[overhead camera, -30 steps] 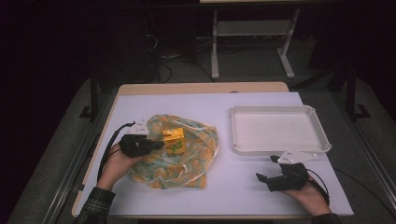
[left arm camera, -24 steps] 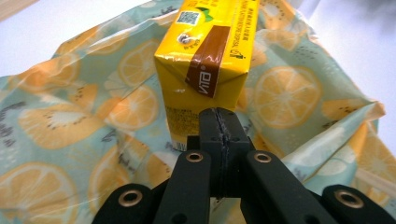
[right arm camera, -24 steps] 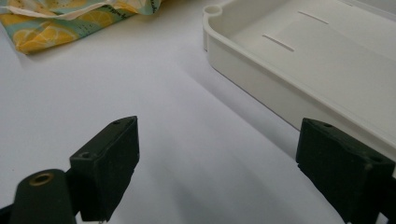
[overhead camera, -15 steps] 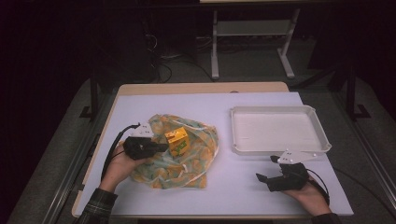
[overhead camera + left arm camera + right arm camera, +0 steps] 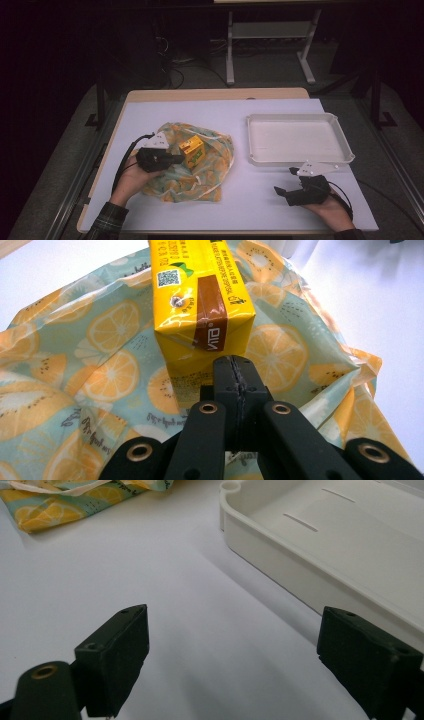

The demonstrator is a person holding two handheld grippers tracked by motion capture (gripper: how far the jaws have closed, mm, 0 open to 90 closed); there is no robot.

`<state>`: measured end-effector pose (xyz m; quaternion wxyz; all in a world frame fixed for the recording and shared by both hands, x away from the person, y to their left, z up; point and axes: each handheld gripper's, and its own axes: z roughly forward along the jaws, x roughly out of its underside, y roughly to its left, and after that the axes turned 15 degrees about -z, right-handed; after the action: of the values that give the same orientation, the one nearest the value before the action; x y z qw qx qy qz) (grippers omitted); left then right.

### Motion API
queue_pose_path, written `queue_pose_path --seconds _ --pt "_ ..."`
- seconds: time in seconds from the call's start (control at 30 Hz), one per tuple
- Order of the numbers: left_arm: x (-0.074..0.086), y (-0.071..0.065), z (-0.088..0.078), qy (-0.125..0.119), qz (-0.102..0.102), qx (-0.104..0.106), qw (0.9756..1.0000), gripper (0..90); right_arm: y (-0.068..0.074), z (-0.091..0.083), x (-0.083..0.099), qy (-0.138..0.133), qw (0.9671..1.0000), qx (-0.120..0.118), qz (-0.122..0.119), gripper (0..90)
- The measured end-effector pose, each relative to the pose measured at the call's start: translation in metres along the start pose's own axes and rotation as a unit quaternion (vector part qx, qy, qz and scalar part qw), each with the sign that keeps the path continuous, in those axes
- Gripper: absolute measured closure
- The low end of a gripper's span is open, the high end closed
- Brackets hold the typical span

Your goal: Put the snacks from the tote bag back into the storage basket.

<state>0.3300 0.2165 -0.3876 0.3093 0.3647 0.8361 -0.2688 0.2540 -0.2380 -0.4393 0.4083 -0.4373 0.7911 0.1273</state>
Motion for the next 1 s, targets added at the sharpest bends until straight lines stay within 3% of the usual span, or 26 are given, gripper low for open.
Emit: queue_pose_path --seconds 0.33,0.47,0.67,1.0 --pt "-0.001 -0.003 0.004 0.002 -0.002 0.004 1.0 89.5 0.0 0.0 0.0 0.0 1.0 0.0 0.001 13.0" --pt "-0.002 -0.003 0.002 0.009 -0.008 0.0 0.9999 83.5 0.0 0.0 0.0 0.0 1.0 0.0 0.0 13.0" --pt "-0.003 -0.002 -0.006 0.01 -0.028 -0.011 0.9995 71.9 -0.001 -0.001 0.001 0.0 1.0 0.001 0.0 13.0" --pt "-0.011 -0.005 -0.018 0.009 -0.068 -0.022 0.9974 40.9 -0.001 -0.001 0.001 0.0 1.0 -0.001 0.003 13.0"
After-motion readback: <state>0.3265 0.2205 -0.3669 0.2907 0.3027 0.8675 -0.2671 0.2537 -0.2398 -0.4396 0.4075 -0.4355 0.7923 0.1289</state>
